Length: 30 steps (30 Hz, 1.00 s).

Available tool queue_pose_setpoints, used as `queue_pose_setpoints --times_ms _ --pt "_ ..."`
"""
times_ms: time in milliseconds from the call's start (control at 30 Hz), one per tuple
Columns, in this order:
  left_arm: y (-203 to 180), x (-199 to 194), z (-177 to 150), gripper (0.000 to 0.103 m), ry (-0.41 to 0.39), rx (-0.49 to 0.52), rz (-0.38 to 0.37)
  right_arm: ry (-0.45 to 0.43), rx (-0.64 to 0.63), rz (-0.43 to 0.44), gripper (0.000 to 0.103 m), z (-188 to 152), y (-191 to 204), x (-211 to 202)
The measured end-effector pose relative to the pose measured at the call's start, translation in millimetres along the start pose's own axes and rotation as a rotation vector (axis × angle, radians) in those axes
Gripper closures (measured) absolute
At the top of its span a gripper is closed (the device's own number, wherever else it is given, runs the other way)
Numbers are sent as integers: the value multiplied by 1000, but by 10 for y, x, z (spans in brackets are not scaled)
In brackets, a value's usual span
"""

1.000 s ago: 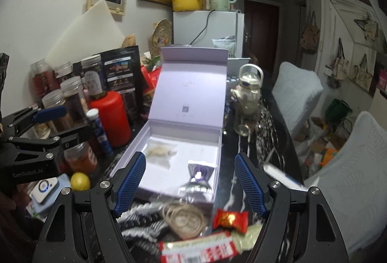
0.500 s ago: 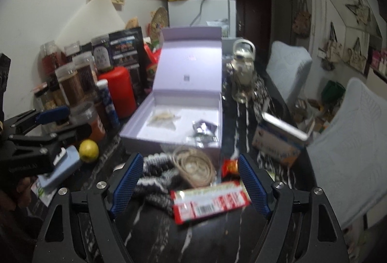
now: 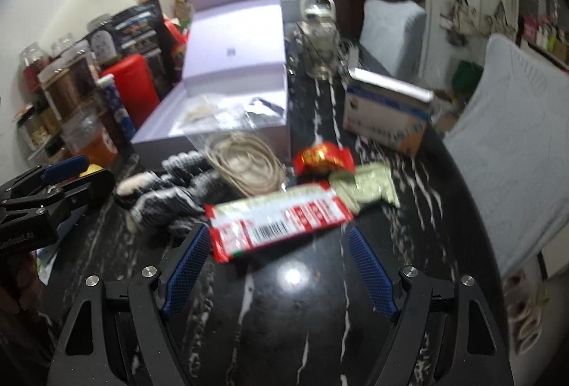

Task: Organize soft objects
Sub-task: 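Grasp the black claw clip with gingham ribbon using the left gripper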

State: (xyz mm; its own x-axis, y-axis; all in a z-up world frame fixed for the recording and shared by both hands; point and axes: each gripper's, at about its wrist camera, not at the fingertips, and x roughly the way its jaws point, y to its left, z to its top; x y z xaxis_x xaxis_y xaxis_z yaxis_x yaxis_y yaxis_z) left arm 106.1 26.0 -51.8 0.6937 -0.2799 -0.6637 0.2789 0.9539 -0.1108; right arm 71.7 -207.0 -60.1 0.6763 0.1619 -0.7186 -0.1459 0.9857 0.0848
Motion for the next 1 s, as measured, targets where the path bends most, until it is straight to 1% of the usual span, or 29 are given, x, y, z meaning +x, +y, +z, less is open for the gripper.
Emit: queue_pose_setpoints --times_ms 133,233,333,467,533,633,767,833,900,967,1000 --pt "-6 220 5 22 39 1 -35 49 19 -30 22 -98 -70 141" --pt "-35 385 34 22 63 17 -35 62 26 -39 22 -127 -118 197" --pt "-50 574 73 22 83 28 -64 63 41 -43 22 -106 -163 231" --pt "-35 795 91 22 98 54 -33 67 56 -51 22 -68 -195 296" --pt "-36 894 81 22 123 71 -42 69 59 -51 22 -62 -198 324" --pt "-9 976 59 22 162 56 -79 79 77 -43 22 -59 -209 374" --pt "-6 1073 9 22 203 62 -86 91 98 -30 22 -44 -215 442" --pt "7 1122 -6 22 225 46 -99 88 103 -32 18 -30 -207 460" --pt "12 1124 -2 22 217 39 -101 89 109 -29 14 -18 -199 478" --pt "14 1110 -10 23 200 39 -100 90 116 -22 14 -1 -190 496" --pt "14 1094 -20 26 190 44 -91 90 118 -19 12 8 -182 505"
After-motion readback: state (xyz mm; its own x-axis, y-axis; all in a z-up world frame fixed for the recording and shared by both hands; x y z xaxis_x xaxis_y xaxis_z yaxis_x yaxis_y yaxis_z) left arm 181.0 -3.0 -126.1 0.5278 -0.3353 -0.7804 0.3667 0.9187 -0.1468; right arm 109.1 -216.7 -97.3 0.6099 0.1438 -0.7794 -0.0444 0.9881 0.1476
